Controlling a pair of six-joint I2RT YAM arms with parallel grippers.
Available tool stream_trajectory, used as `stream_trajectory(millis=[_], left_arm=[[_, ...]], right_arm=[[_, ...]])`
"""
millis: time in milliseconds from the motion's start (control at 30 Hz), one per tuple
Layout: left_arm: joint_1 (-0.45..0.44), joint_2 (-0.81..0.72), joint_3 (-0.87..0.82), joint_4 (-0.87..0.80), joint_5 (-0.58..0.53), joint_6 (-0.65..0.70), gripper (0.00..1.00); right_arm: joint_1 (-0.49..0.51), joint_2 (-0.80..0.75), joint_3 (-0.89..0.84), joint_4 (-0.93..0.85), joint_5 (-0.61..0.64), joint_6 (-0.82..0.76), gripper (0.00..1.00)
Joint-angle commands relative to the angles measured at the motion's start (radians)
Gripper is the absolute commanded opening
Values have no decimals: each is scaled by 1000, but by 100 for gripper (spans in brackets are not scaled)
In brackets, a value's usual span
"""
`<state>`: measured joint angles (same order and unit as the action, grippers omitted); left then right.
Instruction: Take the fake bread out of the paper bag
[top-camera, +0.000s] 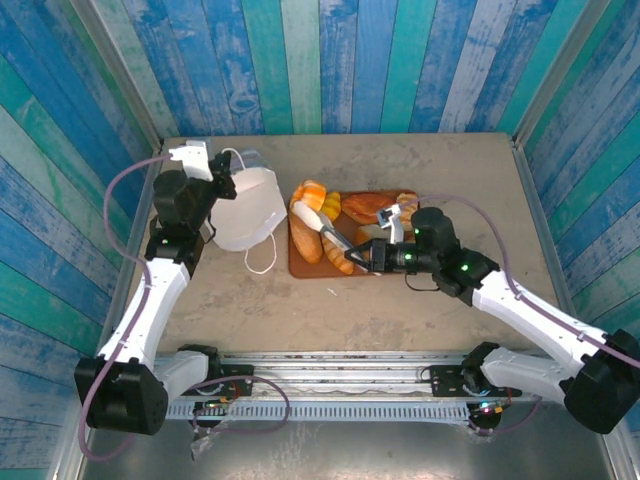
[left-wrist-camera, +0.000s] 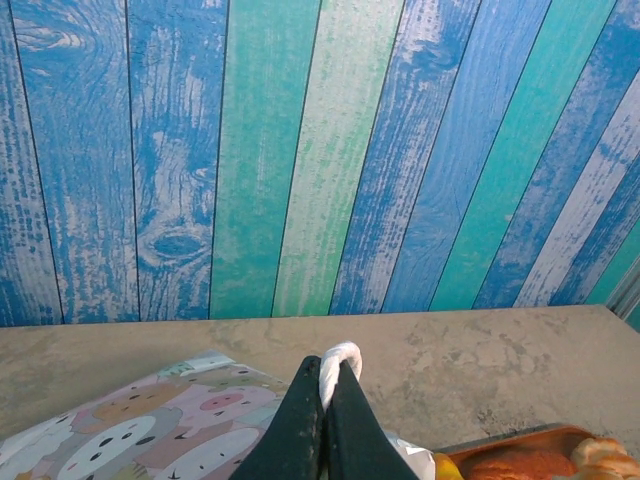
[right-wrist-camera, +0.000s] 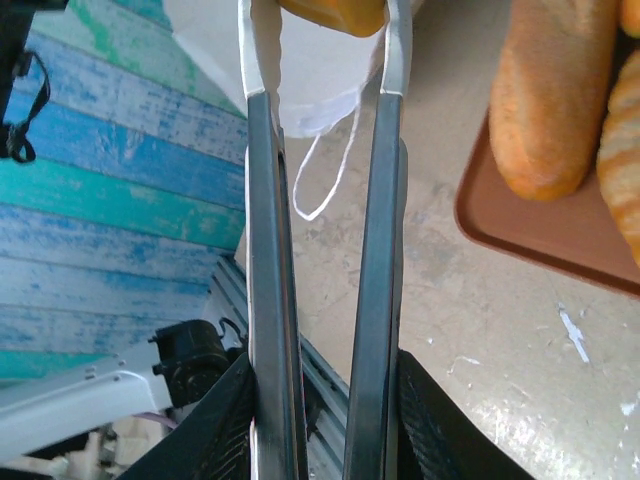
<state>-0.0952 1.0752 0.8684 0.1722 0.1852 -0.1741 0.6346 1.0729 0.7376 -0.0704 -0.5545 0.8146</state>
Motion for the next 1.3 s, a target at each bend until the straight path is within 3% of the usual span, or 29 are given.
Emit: stream_trajectory(millis=[0,367,700,1033,1267], left_arm=[[5,-8,12,22,23,-9,0],[5,-21,6,13,62,-14,0],[5,-14,-10,36,78,-25,0],[5,-1,-37,70,104,-55,0],[5,-6,-42,66,107,-56,0]], right_arm=[[-83,-22,-53,131,-139,89,0],[-232,-2,-137,216,-259,151,1],[-257,150,-135,337,-299,197,2],[-277,209,-182,363,-292,242,6],[-281,217,-211,349,-278,249,15]])
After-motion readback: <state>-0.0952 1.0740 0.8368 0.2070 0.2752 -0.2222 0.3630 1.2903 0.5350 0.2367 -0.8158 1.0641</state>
